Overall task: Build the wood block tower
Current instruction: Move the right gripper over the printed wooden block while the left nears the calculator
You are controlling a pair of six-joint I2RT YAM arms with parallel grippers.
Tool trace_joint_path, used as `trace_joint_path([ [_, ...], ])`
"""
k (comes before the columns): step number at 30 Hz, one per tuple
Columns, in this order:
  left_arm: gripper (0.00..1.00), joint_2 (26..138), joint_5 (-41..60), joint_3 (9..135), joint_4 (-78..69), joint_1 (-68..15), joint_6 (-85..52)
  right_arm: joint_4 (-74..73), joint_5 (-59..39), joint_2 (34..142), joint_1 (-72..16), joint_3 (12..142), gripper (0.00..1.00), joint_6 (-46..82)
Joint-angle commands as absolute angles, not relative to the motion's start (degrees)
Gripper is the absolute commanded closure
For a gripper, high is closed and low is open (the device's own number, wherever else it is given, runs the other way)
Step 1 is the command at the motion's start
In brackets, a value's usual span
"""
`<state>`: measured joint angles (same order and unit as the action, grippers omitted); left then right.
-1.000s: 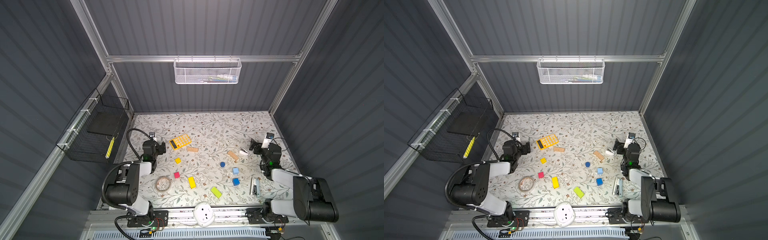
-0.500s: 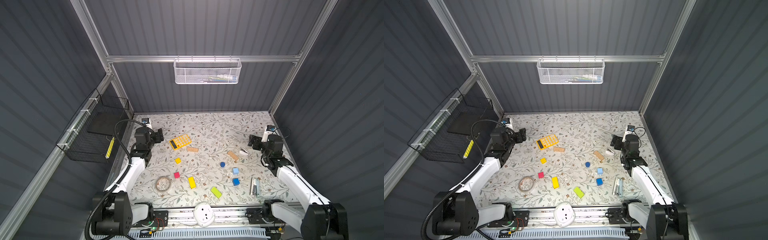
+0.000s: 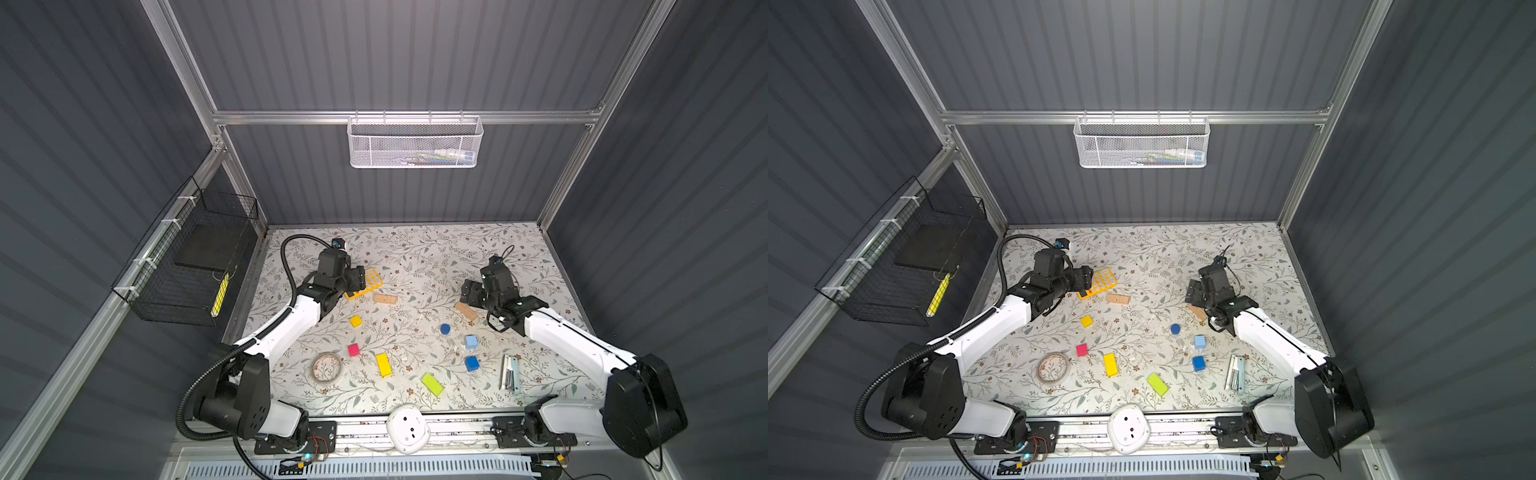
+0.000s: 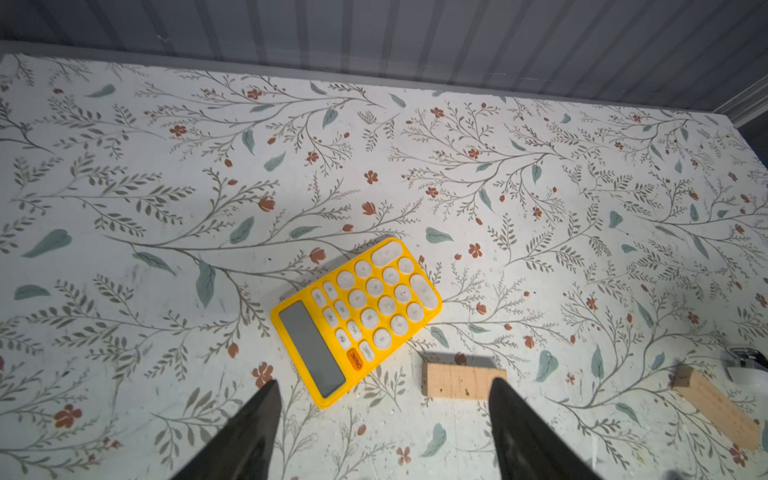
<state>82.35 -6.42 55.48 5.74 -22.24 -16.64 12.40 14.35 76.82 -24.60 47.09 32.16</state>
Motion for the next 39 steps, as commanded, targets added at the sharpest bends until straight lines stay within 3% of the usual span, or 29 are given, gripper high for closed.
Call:
trace_joint_path([
  [1, 0.22, 81.7, -6.9, 55.1, 3.8, -22.7, -19.9, 16.4, 20.4, 79.9, -26.9, 49.8, 0.13, 40.4],
  [11, 0.2, 82.5, -6.6, 53.9, 1.3, -22.9, -19.3, 24.0, 26.0, 86.2, -28.6, 54.3, 0.09, 53.1],
  [19, 0.2, 83.4, -6.6, 53.8, 1.2, -22.9, -18.4, 24.6, 23.8, 88.1, -28.7, 53.8, 0.05, 59.9],
  [39, 0.19, 84.0, -6.8, 53.9, 1.6, -22.8, -18.1, 22.6, 18.2, 95.5, -28.6, 54.8, 0.03, 60.9],
])
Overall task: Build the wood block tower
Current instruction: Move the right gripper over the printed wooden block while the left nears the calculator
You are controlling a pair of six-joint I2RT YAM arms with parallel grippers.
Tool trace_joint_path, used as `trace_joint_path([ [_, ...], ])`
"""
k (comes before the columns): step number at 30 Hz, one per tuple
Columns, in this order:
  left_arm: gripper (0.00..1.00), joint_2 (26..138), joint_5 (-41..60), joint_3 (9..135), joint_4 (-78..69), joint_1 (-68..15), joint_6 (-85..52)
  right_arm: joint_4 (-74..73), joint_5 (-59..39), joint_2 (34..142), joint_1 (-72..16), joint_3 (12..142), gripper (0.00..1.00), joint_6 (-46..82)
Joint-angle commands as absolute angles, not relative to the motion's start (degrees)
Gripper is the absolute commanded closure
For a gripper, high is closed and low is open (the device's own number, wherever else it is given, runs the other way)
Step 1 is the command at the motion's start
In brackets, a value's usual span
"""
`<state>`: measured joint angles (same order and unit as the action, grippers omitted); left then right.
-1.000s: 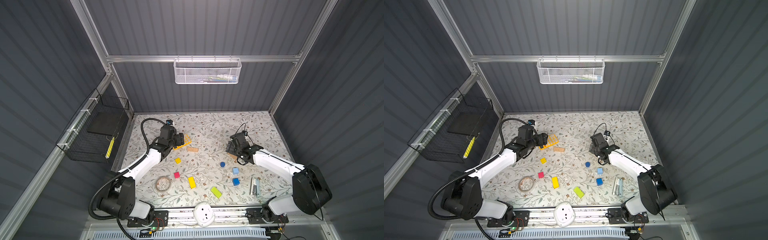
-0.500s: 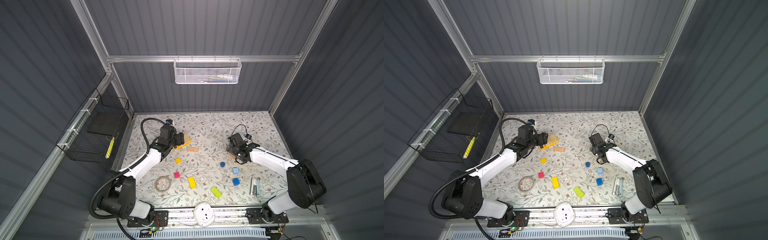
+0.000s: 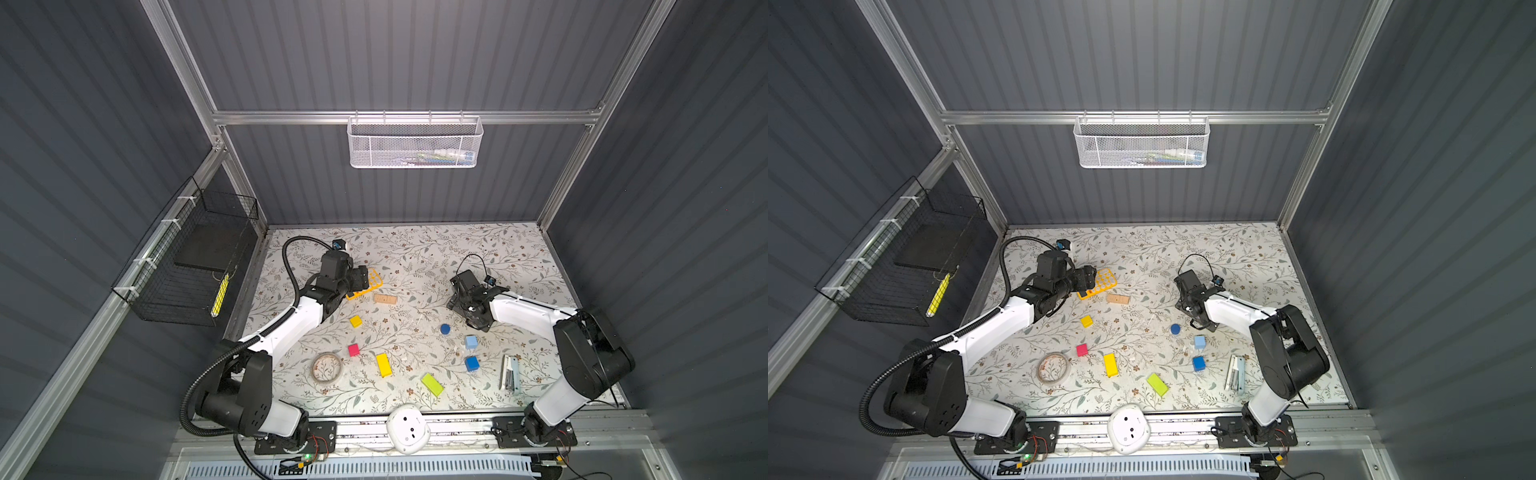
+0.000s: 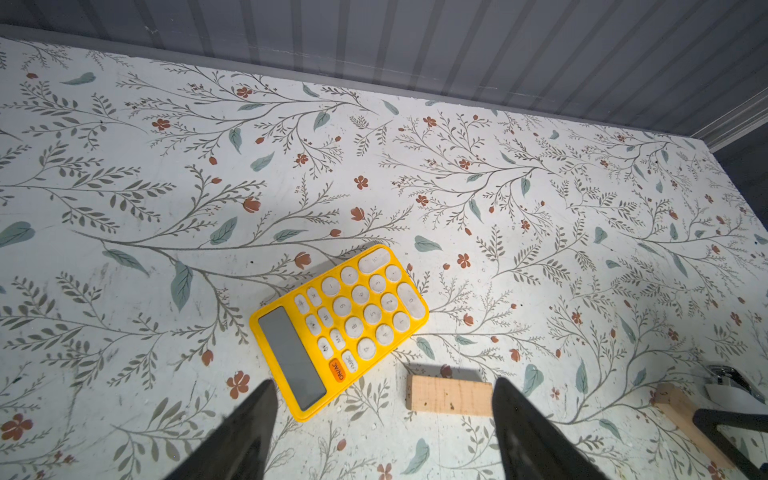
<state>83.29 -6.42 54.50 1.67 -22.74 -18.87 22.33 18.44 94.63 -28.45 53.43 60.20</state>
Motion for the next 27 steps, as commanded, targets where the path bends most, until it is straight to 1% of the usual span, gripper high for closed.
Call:
trace_joint_path([
  [1, 0.19, 84.1, -6.7, 53.9, 1.5, -22.9, -18.1, 22.6, 18.2, 95.8, -28.5, 54.9, 0.03, 60.9],
  [13, 0.18, 85.0, -7.4, 54.5, 2.2, -22.9, -17.8, 23.3, 18.4, 99.2, -27.2, 57.1, 0.03, 62.1],
  [16, 0.18, 85.3, -7.9, 54.8, 2.7, -22.9, -17.6, 25.0, 18.5, 100.6, -26.7, 58.6, 0.05, 62.0],
  [27, 0.18, 86.5, -8.9, 55.7, 3.8, -22.9, -16.8, 26.5, 17.4, 103.1, -25.1, 61.1, 0.06, 61.0],
])
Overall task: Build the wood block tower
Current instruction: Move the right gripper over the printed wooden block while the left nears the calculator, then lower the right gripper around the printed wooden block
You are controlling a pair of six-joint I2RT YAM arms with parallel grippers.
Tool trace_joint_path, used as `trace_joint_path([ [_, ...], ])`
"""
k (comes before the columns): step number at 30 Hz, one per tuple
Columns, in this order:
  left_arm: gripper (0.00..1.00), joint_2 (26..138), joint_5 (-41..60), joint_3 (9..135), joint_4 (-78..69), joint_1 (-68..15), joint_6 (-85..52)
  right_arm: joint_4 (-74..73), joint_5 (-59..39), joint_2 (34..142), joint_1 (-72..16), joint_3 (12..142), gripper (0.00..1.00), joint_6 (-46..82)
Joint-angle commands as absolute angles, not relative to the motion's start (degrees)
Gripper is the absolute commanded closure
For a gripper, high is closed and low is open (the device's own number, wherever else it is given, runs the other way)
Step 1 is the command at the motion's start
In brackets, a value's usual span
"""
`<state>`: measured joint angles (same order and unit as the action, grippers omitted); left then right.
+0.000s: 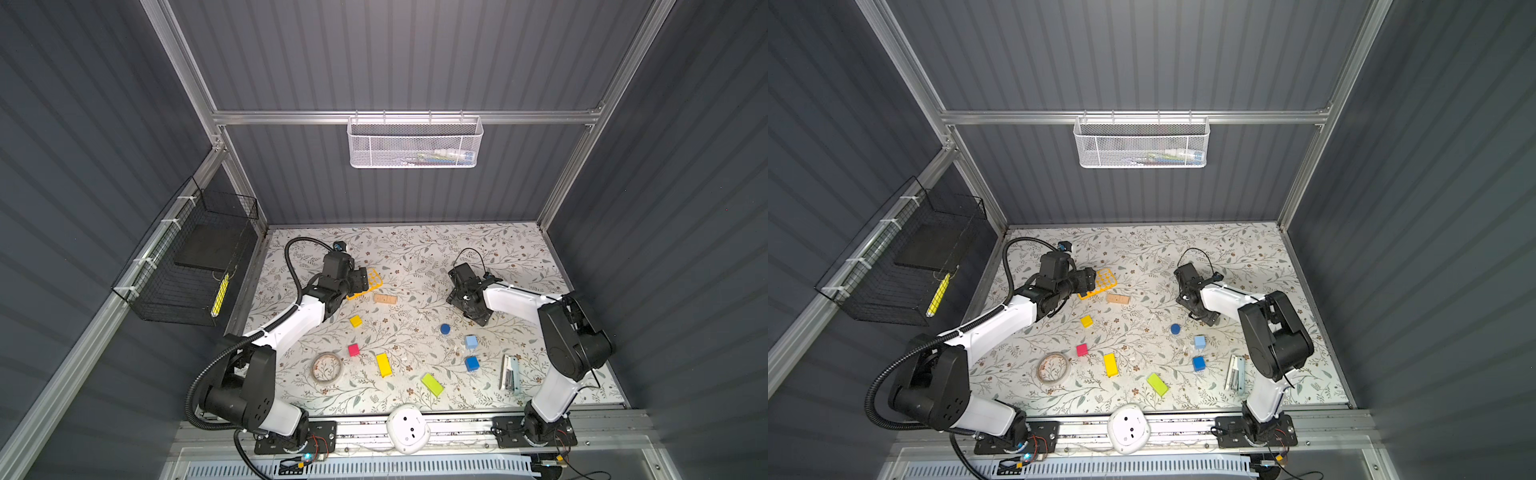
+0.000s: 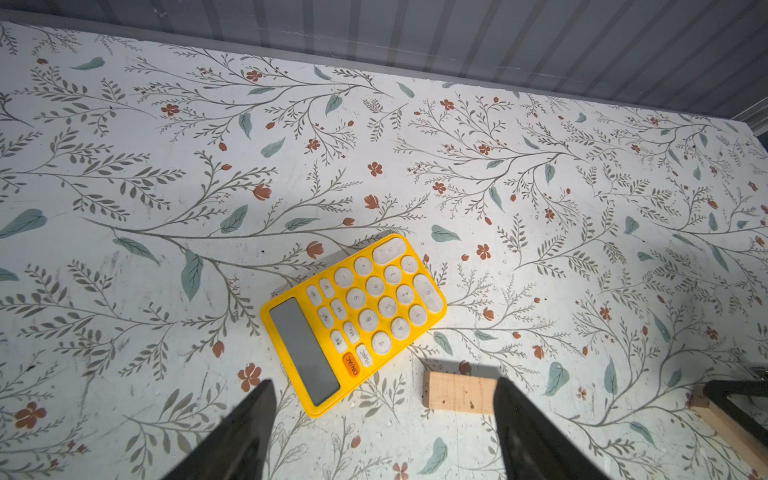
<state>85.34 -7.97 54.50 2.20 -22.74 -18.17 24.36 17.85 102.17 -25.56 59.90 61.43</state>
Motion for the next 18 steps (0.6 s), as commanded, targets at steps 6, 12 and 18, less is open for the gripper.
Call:
trace_joint_path([
  [6, 0.18, 87.0, -9.0, 56.0, 4.2, -22.9, -16.5, 26.6, 16.4, 104.2, -25.0, 61.9, 0.07, 60.7],
  [12, 0.18, 87.0, -9.2, 56.1, 4.5, -22.8, -16.3, 26.9, 14.9, 105.1, -25.0, 62.7, 0.11, 59.9],
  [18, 0.17, 86.7, -9.6, 55.9, 4.5, -22.8, -16.2, 27.2, 14.0, 105.2, -25.0, 62.7, 0.16, 59.1],
])
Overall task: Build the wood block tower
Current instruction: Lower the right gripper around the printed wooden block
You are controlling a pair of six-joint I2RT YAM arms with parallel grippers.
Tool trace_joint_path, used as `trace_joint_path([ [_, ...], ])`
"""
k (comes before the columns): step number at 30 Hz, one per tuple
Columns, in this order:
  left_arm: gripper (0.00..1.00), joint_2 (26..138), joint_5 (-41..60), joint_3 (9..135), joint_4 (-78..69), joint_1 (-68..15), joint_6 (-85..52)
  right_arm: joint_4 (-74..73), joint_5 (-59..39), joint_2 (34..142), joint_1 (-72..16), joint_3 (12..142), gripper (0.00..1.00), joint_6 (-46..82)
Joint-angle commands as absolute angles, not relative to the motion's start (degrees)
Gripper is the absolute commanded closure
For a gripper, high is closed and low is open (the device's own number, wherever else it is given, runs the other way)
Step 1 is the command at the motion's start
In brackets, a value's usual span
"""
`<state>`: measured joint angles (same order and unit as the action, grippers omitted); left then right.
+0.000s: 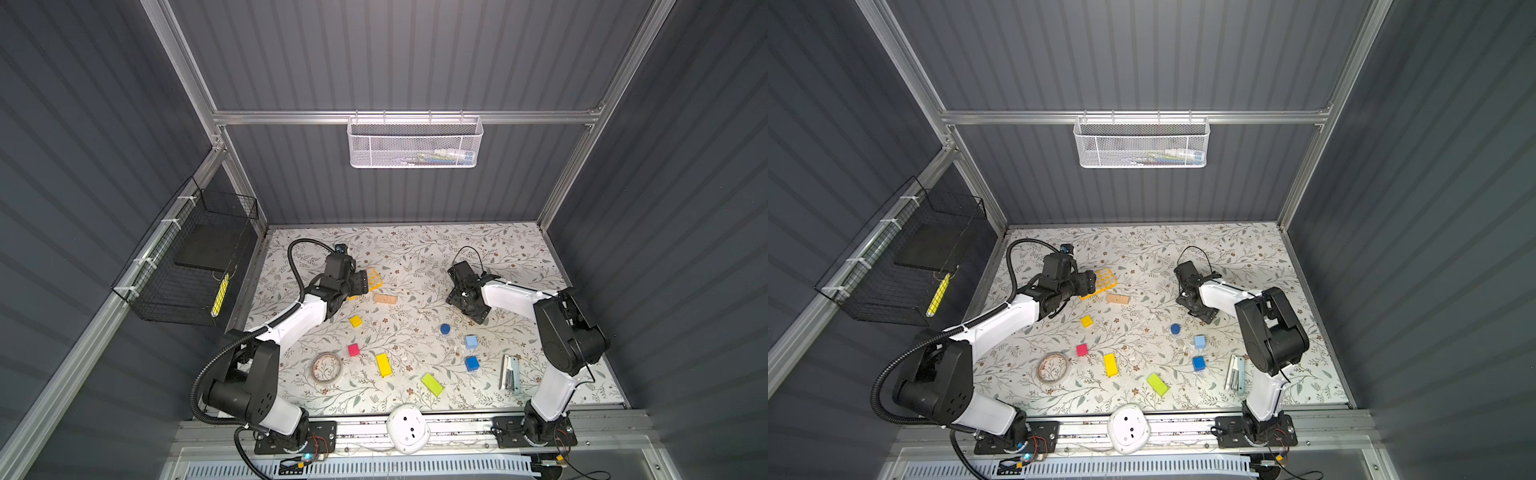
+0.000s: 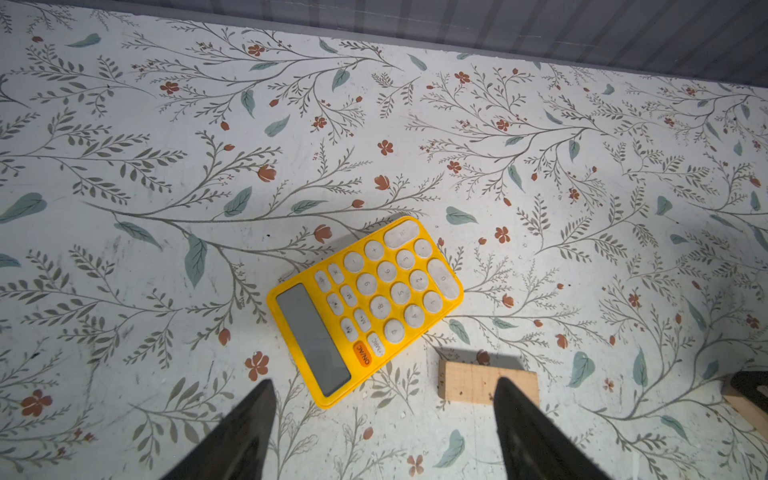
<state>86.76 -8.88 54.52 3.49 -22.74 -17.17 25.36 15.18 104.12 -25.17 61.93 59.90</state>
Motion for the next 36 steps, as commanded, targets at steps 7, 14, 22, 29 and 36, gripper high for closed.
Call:
trace_joint_path([
  [7, 0.17, 86.7, -9.5, 55.9, 4.6, -22.8, -16.2, 26.8, 12.4, 105.6, -25.1, 63.1, 0.24, 57.0],
  [14, 0.17, 86.4, -9.6, 55.7, 4.7, -22.9, -16.0, 26.9, 10.9, 107.6, -25.7, 65.6, 0.29, 51.8],
  [22, 0.18, 86.7, -10.0, 55.8, 4.8, -22.9, -15.7, 27.0, 10.1, 110.4, -27.1, 70.2, 0.3, 44.1],
  [29, 0.17, 87.1, -10.1, 56.0, 5.0, -22.9, -15.4, 27.4, 9.4, 113.6, -29.1, 75.6, 0.3, 36.8],
  [36, 0.17, 87.2, -10.0, 56.1, 4.8, -22.9, -15.4, 27.7, 7.6, 116.3, -30.8, 80.0, 0.3, 29.3],
])
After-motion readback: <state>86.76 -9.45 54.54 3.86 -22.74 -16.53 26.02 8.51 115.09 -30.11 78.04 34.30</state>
